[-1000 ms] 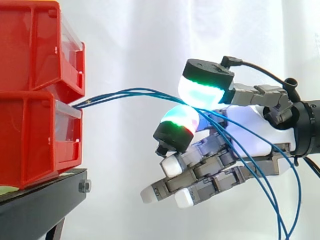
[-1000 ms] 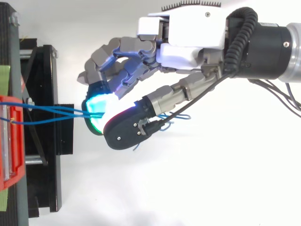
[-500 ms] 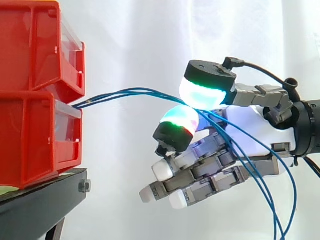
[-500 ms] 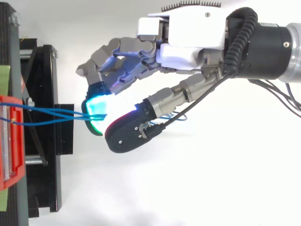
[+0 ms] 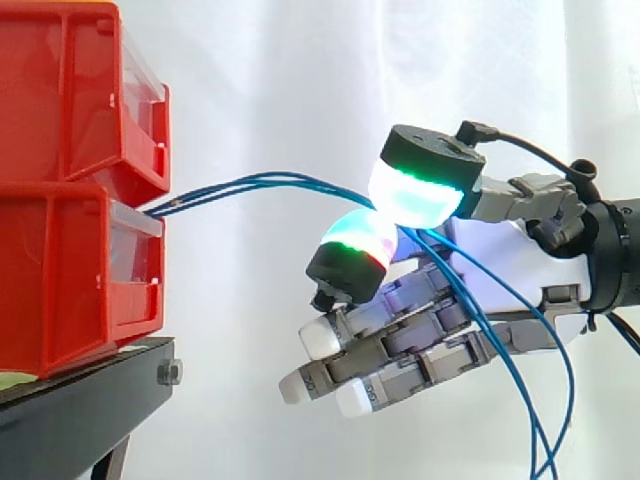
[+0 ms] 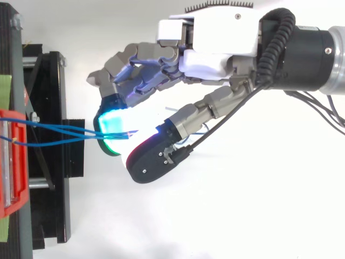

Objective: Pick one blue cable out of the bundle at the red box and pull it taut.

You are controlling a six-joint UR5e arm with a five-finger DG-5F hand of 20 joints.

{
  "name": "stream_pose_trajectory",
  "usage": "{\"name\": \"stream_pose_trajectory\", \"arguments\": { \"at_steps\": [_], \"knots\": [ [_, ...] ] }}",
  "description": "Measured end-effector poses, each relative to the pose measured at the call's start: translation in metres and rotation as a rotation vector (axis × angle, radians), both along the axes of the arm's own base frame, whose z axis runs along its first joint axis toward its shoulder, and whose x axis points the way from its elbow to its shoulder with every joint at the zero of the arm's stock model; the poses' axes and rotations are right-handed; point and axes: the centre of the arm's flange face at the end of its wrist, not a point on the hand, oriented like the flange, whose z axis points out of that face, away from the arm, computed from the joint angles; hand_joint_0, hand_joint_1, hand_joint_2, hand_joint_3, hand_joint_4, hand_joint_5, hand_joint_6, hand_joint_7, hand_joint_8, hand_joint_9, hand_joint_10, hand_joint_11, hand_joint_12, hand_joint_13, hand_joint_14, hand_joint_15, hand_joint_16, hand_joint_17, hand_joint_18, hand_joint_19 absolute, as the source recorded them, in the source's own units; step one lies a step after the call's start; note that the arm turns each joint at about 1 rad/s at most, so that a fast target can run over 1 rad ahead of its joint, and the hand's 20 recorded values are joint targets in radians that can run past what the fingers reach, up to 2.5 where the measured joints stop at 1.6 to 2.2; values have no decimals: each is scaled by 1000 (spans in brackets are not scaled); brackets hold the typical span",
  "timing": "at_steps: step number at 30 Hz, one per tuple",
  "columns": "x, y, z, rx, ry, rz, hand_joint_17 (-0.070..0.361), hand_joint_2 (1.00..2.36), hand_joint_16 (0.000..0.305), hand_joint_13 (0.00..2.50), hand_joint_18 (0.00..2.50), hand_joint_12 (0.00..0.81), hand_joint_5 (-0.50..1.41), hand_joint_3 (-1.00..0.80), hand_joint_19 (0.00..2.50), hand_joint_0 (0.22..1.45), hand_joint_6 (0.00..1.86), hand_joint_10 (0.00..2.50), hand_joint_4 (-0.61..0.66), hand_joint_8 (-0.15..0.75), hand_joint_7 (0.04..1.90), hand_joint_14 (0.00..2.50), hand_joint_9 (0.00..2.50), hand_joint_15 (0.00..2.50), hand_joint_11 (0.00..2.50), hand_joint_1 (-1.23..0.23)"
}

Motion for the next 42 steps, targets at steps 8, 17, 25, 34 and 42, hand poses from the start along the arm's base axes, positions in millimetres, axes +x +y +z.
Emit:
{"name": "stream_pose_trajectory", "arguments": {
  "at_steps": [8,17,25,34,42],
  "knots": [
    [0,0,1,1,-2,-1,133,1010,59,184,391,388,-129,-369,220,545,870,9,105,307,1173,1,689,0,455,-778],
    [0,0,3,1,-5,-1,135,1009,60,186,394,393,-121,-383,218,525,863,9,100,313,1165,0,702,0,435,-706],
    [-1,0,4,-2,0,0,143,1015,64,232,454,409,-105,-138,195,575,861,8,106,341,1199,0,758,0,445,-738],
    [-1,0,4,-3,2,0,134,1017,60,207,421,392,-136,-112,175,630,881,9,78,319,1174,0,690,0,471,-893],
    [-1,0,4,-3,2,0,130,1011,58,161,368,379,-163,-327,174,696,893,9,62,297,1060,1,630,0,470,-914]
  ]
}}
